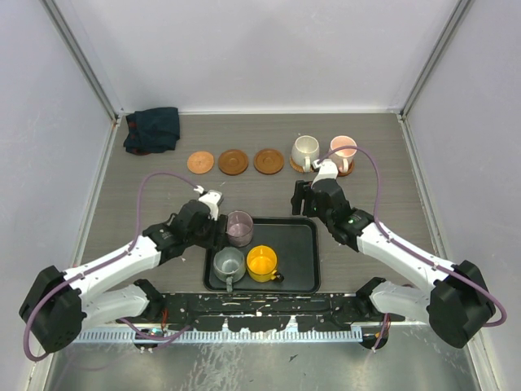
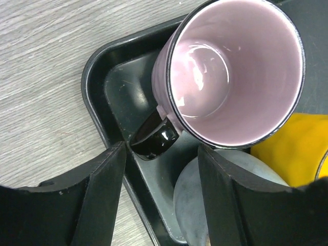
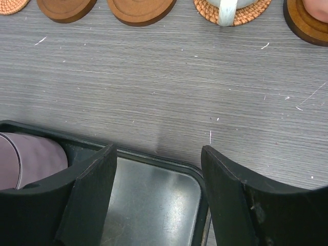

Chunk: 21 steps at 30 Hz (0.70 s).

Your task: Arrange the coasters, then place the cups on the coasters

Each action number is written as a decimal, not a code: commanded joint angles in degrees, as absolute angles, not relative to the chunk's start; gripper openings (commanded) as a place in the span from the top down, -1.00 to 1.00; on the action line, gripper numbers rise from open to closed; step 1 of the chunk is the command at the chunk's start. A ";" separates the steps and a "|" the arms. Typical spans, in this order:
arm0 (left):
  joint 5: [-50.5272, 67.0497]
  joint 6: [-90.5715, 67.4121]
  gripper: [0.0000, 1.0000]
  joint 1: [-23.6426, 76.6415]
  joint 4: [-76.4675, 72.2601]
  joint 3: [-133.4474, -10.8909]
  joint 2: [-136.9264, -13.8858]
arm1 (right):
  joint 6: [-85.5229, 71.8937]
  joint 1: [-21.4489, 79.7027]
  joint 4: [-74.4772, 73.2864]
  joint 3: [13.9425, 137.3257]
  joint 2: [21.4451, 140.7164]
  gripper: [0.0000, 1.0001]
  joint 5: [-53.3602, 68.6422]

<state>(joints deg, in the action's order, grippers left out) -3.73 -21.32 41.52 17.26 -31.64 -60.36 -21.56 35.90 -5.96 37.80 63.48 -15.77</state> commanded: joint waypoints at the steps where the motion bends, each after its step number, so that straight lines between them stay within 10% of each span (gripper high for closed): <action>1: -0.28 -19.00 -0.20 41.79 12.75 -32.42 -61.04 | -22.77 36.17 -2.60 37.49 62.53 -0.43 -15.12; 21: 8.42 -16.55 -0.30 45.87 14.03 -35.00 -63.14 | -23.29 36.56 -1.80 36.96 63.24 -0.43 -14.50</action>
<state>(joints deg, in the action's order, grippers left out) 5.96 -18.33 44.75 12.51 -33.10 -63.40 -22.70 36.18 -5.06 36.80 63.51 -14.63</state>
